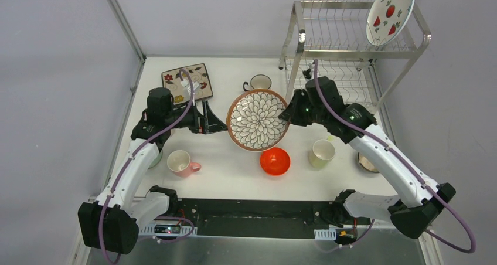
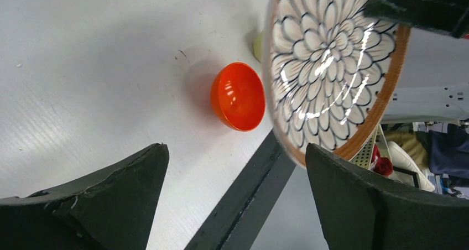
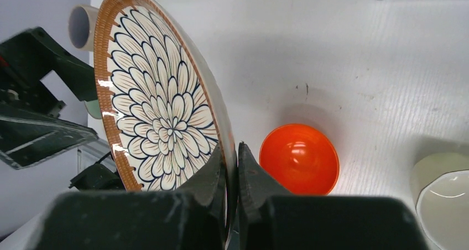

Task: Load the mixed dishes into the dish rack
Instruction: Insert the plate into the dish rack.

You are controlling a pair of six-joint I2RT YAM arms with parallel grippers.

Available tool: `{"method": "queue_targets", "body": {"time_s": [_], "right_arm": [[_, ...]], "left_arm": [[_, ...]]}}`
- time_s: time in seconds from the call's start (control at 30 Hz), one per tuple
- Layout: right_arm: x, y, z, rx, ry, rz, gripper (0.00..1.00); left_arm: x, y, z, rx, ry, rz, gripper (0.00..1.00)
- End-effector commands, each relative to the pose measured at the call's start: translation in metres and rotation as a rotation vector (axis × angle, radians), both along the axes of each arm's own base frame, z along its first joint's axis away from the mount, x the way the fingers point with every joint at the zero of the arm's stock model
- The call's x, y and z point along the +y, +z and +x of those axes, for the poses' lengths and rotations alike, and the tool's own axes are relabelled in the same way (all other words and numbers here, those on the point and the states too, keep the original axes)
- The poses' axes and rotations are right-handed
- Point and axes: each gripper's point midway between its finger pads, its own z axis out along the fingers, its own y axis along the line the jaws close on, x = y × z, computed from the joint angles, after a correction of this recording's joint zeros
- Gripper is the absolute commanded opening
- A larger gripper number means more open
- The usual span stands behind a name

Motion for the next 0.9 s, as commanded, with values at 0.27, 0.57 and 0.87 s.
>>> {"method": "queue_targets", "body": {"time_s": [0.27, 0.57, 0.87], "right_arm": [[-0.001, 0.165, 0.033, -0.388, -0.063, 0.204, 0.0], [0.007, 0.225, 0.063, -0.526, -0.091, 0.234, 0.0], [-0.012, 0.3, 0.086, -0.773, -0.203, 0.237, 0.0]], "left_arm": [[-0.001, 0.01, -0.009, -0.08, -0.036, 0.011, 0.99], [0.003, -0.007, -0.013, -0.076, -0.035, 0.047, 0.99], [0.01, -0.019, -0.009, -0.082, -0.004, 0.118, 0.99]]}}
